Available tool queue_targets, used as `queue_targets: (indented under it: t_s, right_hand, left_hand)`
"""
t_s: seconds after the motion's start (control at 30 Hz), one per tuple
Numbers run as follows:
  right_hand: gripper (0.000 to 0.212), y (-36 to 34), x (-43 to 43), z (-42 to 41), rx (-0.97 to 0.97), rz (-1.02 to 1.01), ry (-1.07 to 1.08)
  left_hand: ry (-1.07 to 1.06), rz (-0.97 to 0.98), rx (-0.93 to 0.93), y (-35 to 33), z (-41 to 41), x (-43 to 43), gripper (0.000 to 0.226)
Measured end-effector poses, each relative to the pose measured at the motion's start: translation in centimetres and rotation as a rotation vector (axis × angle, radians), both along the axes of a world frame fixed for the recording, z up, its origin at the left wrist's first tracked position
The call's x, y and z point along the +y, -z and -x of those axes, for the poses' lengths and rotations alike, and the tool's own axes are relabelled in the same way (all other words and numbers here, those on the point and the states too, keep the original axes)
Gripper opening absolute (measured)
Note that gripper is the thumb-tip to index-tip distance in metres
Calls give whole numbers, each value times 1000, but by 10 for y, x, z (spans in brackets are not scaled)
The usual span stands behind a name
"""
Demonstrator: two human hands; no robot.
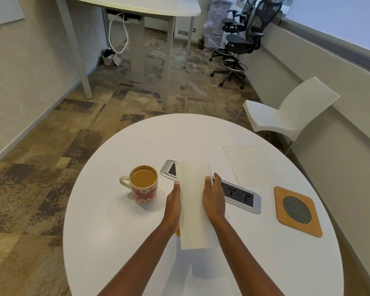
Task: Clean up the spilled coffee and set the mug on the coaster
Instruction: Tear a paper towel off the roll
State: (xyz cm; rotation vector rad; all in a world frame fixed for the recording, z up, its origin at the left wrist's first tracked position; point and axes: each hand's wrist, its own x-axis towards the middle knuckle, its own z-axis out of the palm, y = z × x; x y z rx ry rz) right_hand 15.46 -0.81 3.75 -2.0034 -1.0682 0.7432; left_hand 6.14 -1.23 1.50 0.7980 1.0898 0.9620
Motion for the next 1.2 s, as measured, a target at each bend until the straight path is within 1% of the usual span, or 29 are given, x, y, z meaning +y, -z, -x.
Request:
queue_targets:
  t_s: [0.13, 0.23, 0.33, 0.4, 0.47, 0.53, 0.6, 0.67, 0.7, 0.73, 0.8, 0.83, 0.93, 0.97, 1.03, 1.1, 1.13, 1.2]
  right_hand:
    - [46, 2, -2, 4, -18, -6, 12]
    - [47, 2, -4, 6, -66, 12, 26]
    - [51, 2, -7, 8, -128, 25, 39]
    - [54, 1, -9, 9, -135, 23, 39]
    - [56, -1, -9, 8, -78, 4, 29]
    - [54, -4, -9, 3, 45, -16, 5]
    - [45, -8, -8, -6, 253, 7, -40]
    - [32, -13, -9, -15, 532, 55, -116]
    - [26, -15, -10, -19, 627, 82, -165]
    - [20, -15, -11, -23, 665, 105, -218]
    - [16, -15, -11, -30, 664, 128, -302]
    - [18, -16, -11, -32, 661, 131, -327]
    - [27, -16, -11, -36, 659, 118, -359]
    - [31, -15, -11, -36, 660, 110, -354]
    - [38, -13, -10, -36, 658, 90, -330]
    - [39, -10, -10, -35, 669, 70, -299]
    - [38, -10, -10, -35, 681, 58, -282]
    - [31, -9, -11, -34, 704, 36, -253]
  left_hand:
    - [28, -57, 109, 2, 2, -2, 24]
    - [53, -75, 135, 2, 4, -2, 29]
    - [74, -92, 147, 2, 5, -2, 22]
    - [83, -90, 156, 4, 6, -1, 20]
    - [95, -89, 150, 6, 9, 0, 17]
    - [95, -88, 129, 5, 13, 2, 13]
    - [65, -71, 91, 3, 19, 6, 11]
    - [36, -51, 52, 1, 26, 11, 13]
    - [32, -50, 39, 0, 29, 13, 15]
    - [37, -54, 34, 0, 32, 15, 15]
    - [79, -72, 54, -2, 37, 18, 16]
    - [105, -83, 70, -3, 39, 19, 17]
    - [163, -99, 111, -4, 45, 23, 34]
    - [168, -104, 109, -4, 47, 24, 36]
    - [172, -117, 84, -4, 49, 25, 29]
    - [181, -119, 42, -3, 52, 24, 18]
    - [191, -117, 15, -2, 54, 24, 17]
    - [219, -111, -16, 1, 58, 24, 21]
